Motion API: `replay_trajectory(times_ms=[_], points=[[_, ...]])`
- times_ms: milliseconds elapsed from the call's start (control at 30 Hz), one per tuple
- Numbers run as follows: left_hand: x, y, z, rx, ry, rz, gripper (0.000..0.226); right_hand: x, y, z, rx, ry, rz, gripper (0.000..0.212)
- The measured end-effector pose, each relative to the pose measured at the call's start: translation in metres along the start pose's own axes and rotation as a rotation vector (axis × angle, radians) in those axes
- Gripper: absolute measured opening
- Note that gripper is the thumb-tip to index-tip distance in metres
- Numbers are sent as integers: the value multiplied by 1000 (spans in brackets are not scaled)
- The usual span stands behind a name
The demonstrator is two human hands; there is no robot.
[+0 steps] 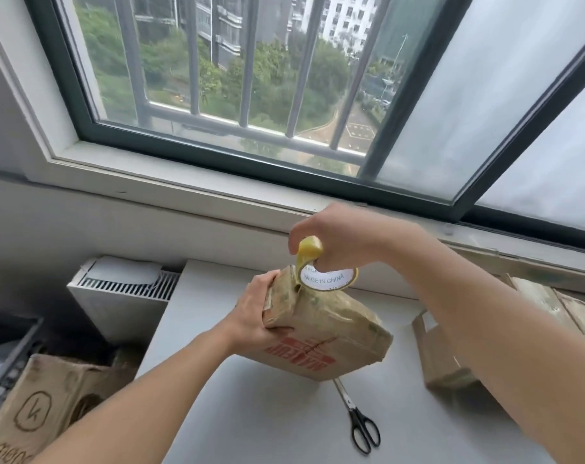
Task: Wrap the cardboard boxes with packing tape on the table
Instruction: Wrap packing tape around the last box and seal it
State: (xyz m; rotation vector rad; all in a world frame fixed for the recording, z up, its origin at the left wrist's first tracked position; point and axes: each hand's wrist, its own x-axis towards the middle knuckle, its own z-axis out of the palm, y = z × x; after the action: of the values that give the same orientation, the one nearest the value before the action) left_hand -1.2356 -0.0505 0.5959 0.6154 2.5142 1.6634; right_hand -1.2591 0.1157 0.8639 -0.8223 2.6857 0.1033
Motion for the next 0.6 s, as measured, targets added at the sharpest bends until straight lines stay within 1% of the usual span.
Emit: replay_trajectory(times_ms=[67,167,233,300,400,600], points=[[-5,-15,-8,-12,4,-34,111,4,-2,-5,-11,-35,24,41],[-21,-39,-15,-55,17,-109,111,6,8,-26,27,-10,79,38],[-23,-42,-14,-61,-2,-114,110,9,11,-36,35,-22,76,36],[-22,-40,-6,-81,-4,-118,111,16,5,-41,15,-35,41,37],[-19,-38,9,-91,-3,-139,113,34,-8,-44,-28,-2,-11,38],[-18,-42,27,-145,7,-209,121,63,-45,-46,-108,53,-190,34]])
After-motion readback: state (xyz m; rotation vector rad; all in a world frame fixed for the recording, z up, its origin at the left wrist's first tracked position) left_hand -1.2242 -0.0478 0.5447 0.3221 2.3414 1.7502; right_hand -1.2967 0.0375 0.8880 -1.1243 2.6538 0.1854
